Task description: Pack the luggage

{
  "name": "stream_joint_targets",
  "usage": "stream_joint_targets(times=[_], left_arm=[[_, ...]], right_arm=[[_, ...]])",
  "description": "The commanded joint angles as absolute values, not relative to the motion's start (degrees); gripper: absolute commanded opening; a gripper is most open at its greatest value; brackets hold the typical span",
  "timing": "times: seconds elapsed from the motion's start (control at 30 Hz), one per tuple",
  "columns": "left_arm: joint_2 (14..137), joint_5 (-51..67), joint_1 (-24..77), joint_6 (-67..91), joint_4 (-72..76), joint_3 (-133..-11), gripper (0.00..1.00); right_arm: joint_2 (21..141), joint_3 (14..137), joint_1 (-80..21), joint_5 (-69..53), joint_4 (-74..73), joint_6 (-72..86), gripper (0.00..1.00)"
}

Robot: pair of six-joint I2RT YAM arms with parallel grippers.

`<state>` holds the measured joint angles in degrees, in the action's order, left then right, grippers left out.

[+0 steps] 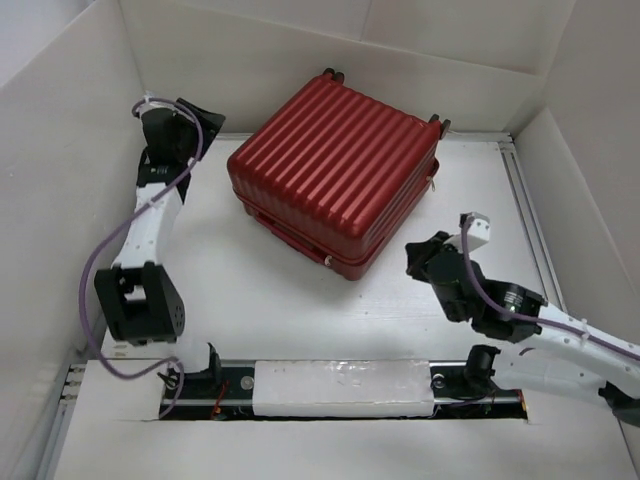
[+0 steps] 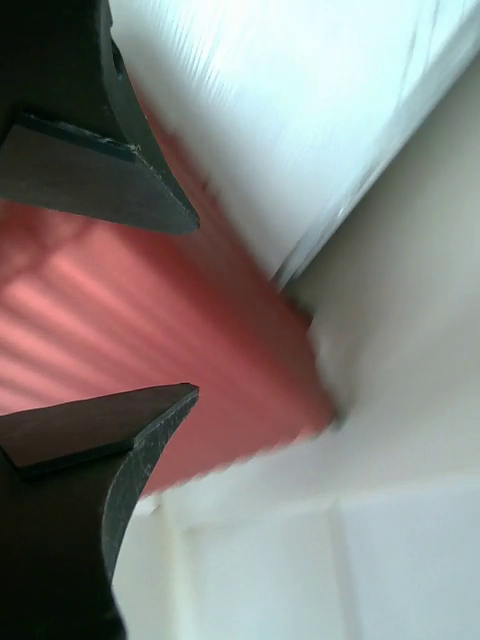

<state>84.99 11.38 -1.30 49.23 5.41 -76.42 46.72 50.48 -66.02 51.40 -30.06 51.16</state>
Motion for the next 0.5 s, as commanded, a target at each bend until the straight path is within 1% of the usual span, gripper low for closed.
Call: stream_joint_targets(times=[0.0,0.03,0.1,0.13,0.17,0.23,0.27,0.33,0.4,0.43,0.47], left_arm=[[92.08,12.48,-4.39,46.77,-2.88,-85.84,0.58],[97.59,11.09,-4.92,45.19,-5.08,-92.22,0.58],[102.89,11.07,-4.92,41.32,-10.88,-98.06,0.58],[107.71,11.77,-4.92,40.79,-12.38,-102.87,0.58],[109.49,12.30,-4.92,40.78,-13.09,-104.49,0.58],[114.31,13.88,-4.92,40.17,-13.79,-107.12,0.58],[115.65,14.58,-4.92,40.17,-13.80,-109.05,0.58],[118.72,15.90,-4.31,39.64,-14.05,-111.87,0.58],[125.91,18.54,-2.47,39.03,-15.90,-119.14,0.59],[125.95,19.15,-2.46,39.02,-16.95,-119.18,0.59],[127.77,19.77,-2.46,39.02,-17.83,-121.01,0.59]], right_arm=[[44.65,49.75,-59.44,50.63,-33.22,51.33,0.00],[45.17,49.75,-54.72,49.67,-32.70,48.80,0.00],[47.36,49.75,-49.42,45.19,-28.33,45.02,0.00],[48.50,49.75,-46.70,43.09,-26.39,41.17,0.00],[49.73,49.75,-40.93,37.58,-24.11,39.31,0.00],[54.63,49.75,-35.19,31.93,-18.14,36.40,0.00],[56.41,49.75,-30.28,29.47,-16.63,35.08,0.00],[60.79,49.75,-26.21,23.92,-12.07,33.84,0.00],[64.66,49.75,-21.39,18.84,-7.85,32.70,0.00],[64.69,50.62,-19.97,16.89,-7.82,32.70,0.00],[67.99,51.41,-18.91,15.22,-6.34,32.09,0.00]])
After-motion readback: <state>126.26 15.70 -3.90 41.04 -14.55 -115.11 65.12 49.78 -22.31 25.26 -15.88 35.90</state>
